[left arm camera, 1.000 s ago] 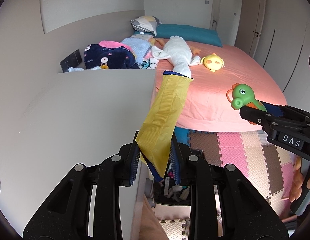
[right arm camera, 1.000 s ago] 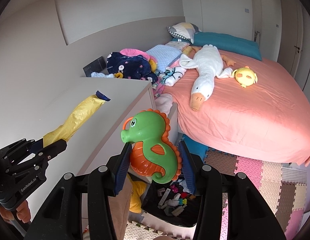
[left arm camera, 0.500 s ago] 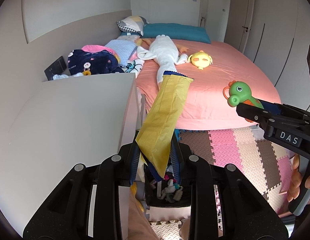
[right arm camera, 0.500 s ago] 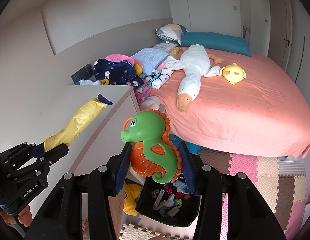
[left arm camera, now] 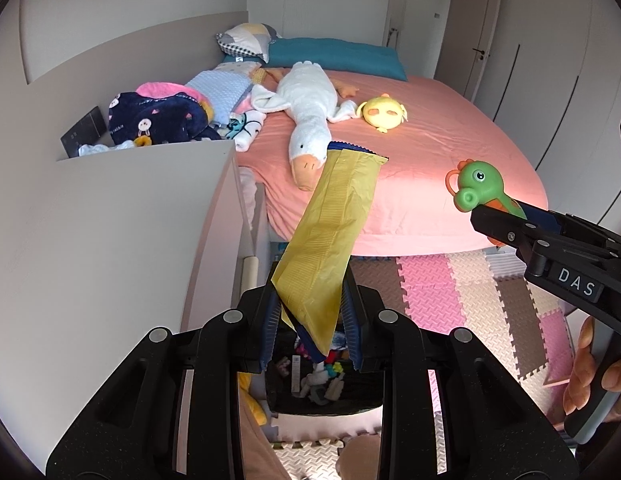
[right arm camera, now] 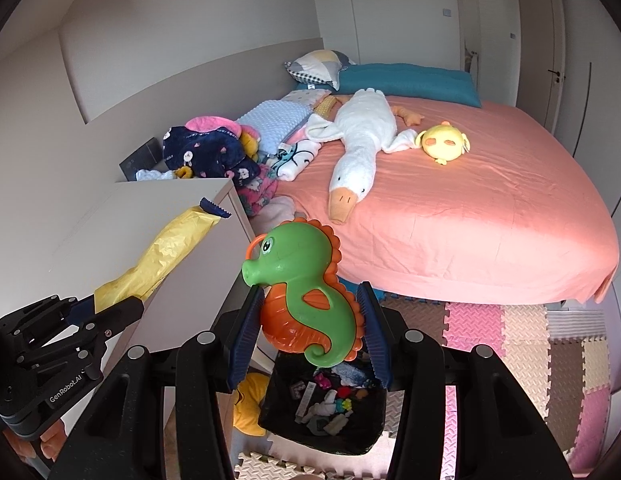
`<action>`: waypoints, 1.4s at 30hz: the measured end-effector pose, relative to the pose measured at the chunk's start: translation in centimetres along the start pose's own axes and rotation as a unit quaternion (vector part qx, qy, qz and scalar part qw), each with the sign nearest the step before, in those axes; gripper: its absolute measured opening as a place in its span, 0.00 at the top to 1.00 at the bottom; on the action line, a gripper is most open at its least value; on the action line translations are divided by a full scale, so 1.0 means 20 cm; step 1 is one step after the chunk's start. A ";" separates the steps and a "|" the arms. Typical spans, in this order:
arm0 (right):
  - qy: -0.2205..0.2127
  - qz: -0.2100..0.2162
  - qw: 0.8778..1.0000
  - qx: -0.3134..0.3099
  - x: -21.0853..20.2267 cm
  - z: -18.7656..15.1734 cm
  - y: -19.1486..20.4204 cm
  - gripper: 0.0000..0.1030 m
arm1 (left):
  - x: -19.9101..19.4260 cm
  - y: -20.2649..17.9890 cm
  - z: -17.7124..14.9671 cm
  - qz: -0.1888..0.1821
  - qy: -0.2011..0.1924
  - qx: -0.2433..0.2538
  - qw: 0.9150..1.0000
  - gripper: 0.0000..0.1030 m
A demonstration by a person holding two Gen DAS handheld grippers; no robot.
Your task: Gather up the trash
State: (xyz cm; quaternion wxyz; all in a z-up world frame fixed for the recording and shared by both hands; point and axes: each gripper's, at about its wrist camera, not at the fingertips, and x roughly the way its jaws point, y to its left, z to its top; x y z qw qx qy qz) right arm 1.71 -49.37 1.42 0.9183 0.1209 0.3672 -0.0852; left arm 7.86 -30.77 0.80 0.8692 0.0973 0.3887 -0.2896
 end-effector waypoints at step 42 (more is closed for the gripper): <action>-0.017 -0.042 0.999 0.009 0.05 0.15 -0.05 0.16 | 0.04 0.13 0.06 0.037 -0.017 -0.067 0.997 0.06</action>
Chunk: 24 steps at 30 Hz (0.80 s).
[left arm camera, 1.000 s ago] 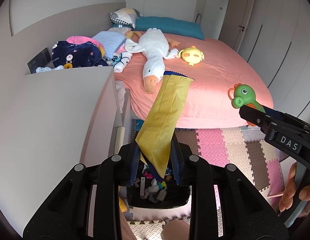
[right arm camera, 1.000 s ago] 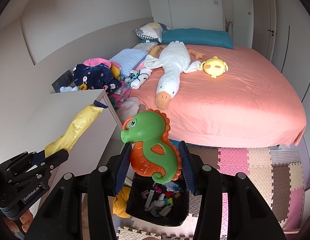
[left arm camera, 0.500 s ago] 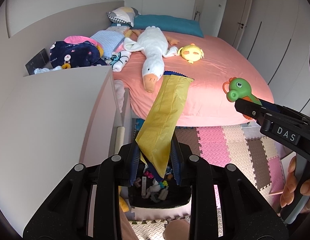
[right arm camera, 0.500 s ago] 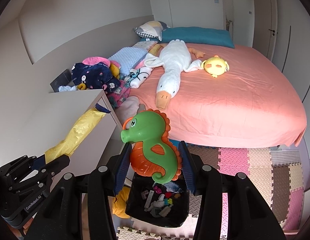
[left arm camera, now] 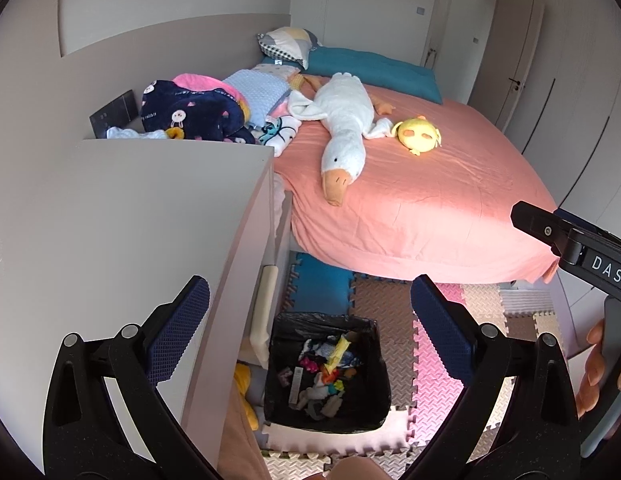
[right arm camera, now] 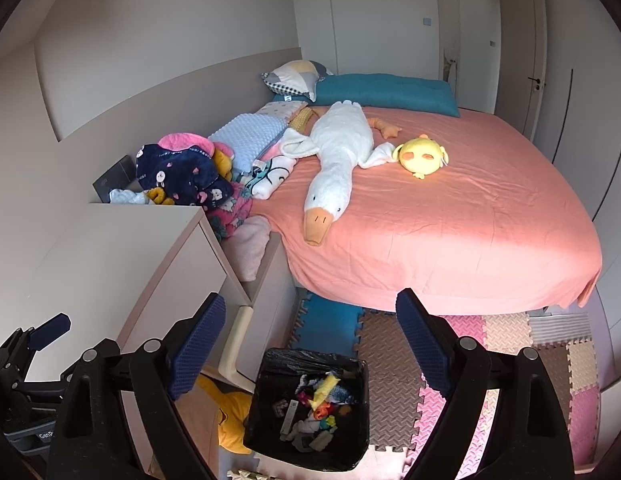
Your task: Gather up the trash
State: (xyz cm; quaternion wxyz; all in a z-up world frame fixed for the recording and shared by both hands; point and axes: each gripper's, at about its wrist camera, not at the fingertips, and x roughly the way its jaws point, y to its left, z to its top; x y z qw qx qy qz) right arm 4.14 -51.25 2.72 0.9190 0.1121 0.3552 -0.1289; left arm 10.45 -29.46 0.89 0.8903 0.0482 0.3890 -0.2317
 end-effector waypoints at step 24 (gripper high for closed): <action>0.010 -0.001 1.000 -0.002 0.02 -0.02 0.06 0.16 | -0.03 -0.02 -0.02 0.001 -0.004 0.018 1.000 0.06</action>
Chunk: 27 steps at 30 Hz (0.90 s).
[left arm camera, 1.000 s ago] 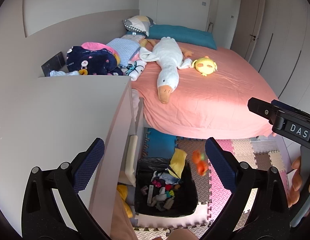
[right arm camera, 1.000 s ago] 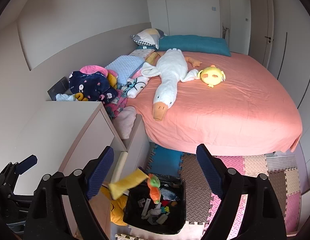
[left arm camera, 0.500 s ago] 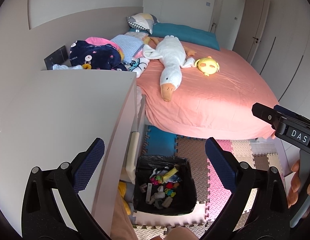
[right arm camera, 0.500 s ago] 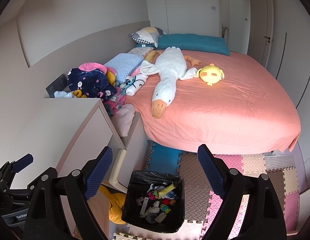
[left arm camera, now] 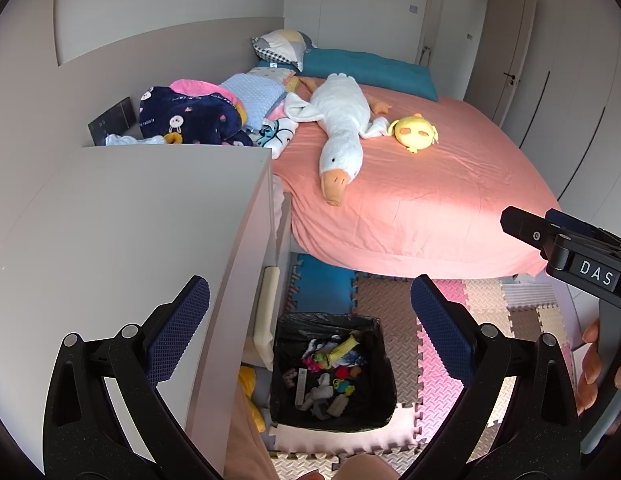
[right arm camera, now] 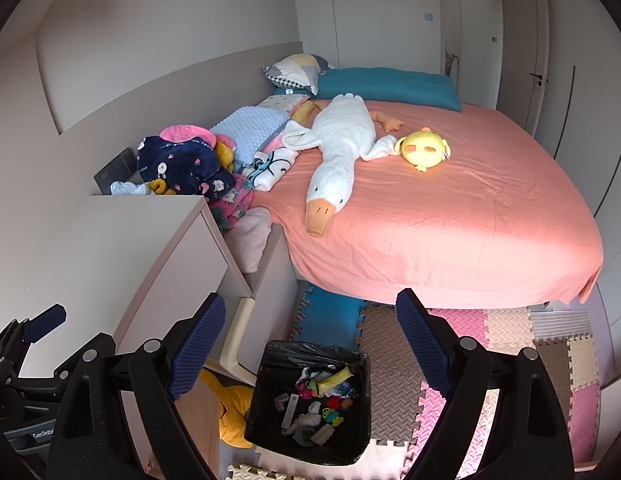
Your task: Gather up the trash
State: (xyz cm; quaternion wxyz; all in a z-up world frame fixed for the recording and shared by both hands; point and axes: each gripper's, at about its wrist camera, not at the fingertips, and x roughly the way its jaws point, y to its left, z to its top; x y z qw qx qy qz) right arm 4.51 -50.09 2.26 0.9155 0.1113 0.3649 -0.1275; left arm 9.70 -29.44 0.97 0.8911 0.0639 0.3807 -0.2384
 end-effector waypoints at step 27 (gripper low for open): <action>0.004 0.000 1.000 -0.001 0.01 0.00 -0.01 0.16 | 0.01 -0.01 0.01 0.001 0.011 0.004 1.000 0.06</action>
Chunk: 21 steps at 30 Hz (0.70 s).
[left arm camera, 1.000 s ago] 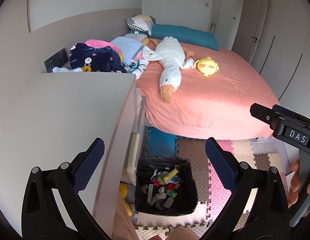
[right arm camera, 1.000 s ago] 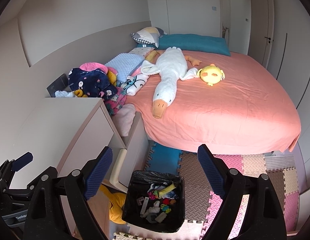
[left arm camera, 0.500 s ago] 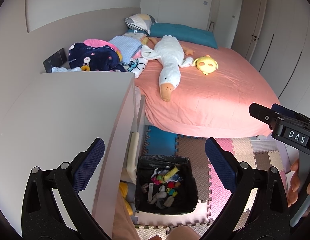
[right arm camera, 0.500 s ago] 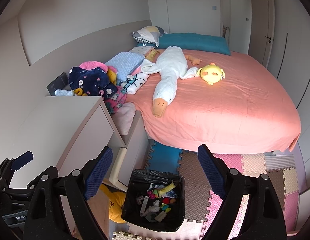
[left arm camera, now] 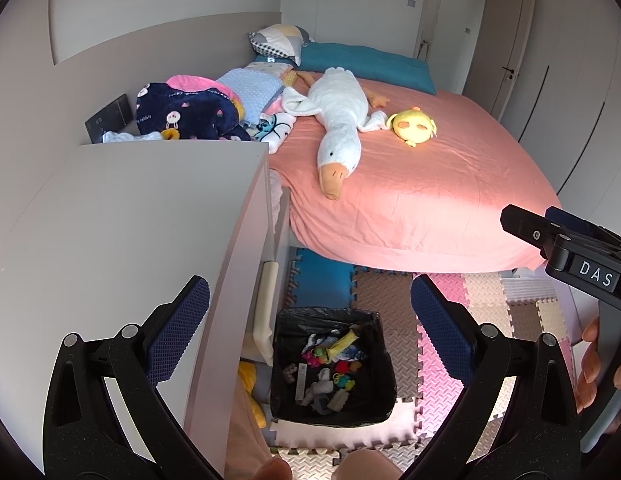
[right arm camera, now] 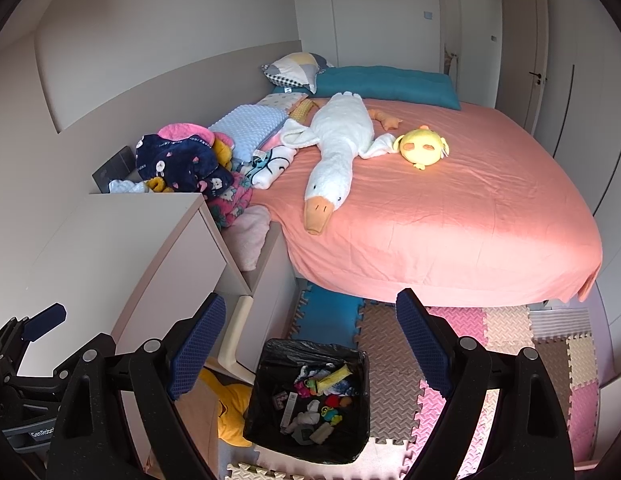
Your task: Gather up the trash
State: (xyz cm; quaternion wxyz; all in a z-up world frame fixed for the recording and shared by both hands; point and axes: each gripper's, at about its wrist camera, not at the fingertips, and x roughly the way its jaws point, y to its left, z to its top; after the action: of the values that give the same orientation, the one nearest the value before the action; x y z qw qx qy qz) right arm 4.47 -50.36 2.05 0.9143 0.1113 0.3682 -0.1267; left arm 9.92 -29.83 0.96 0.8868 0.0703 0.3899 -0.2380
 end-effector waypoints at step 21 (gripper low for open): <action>0.001 -0.001 1.000 0.003 0.01 -0.02 -0.05 0.16 | 0.00 -0.01 -0.02 0.007 -0.006 0.013 1.000 0.06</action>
State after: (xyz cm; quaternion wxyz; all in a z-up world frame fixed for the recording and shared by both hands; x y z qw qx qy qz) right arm 4.18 -51.16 1.51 0.9133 0.1140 0.3690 -0.1291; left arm 9.52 -29.88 0.71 0.8898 0.0832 0.3805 -0.2377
